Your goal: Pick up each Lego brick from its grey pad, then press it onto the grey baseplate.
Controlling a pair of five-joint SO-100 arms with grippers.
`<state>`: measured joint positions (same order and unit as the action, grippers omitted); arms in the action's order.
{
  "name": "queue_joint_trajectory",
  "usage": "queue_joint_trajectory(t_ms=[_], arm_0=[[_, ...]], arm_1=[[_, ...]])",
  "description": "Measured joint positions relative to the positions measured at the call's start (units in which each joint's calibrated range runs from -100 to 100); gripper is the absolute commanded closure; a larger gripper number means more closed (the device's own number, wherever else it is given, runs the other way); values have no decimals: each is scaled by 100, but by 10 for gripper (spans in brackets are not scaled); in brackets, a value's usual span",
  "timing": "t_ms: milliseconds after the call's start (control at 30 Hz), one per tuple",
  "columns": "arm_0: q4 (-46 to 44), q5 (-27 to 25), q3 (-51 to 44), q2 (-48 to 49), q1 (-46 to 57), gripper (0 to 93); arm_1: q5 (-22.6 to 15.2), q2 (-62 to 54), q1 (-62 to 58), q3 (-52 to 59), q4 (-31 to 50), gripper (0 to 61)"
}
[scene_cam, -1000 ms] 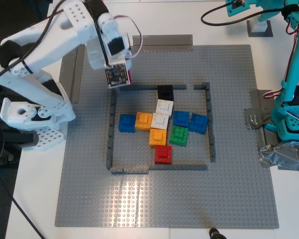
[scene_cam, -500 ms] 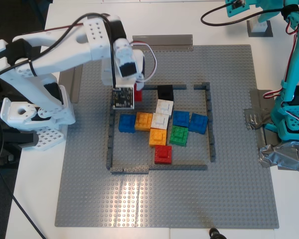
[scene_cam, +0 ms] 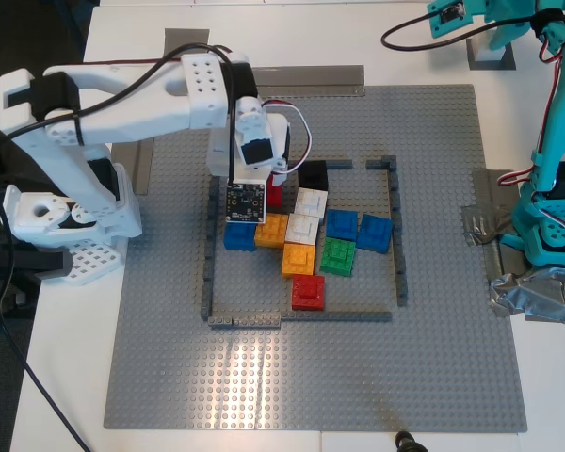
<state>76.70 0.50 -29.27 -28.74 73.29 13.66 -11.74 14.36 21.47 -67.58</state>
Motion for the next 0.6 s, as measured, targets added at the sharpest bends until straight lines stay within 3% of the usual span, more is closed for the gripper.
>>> queue_joint_trajectory(t_ms=[133,600], arm_0=[[0,0,0,0,0,812],[-9,16,-10,-51,7,818]], arm_1=[[0,104,0,97,145,613],[-98,164,-300,261,451,613]])
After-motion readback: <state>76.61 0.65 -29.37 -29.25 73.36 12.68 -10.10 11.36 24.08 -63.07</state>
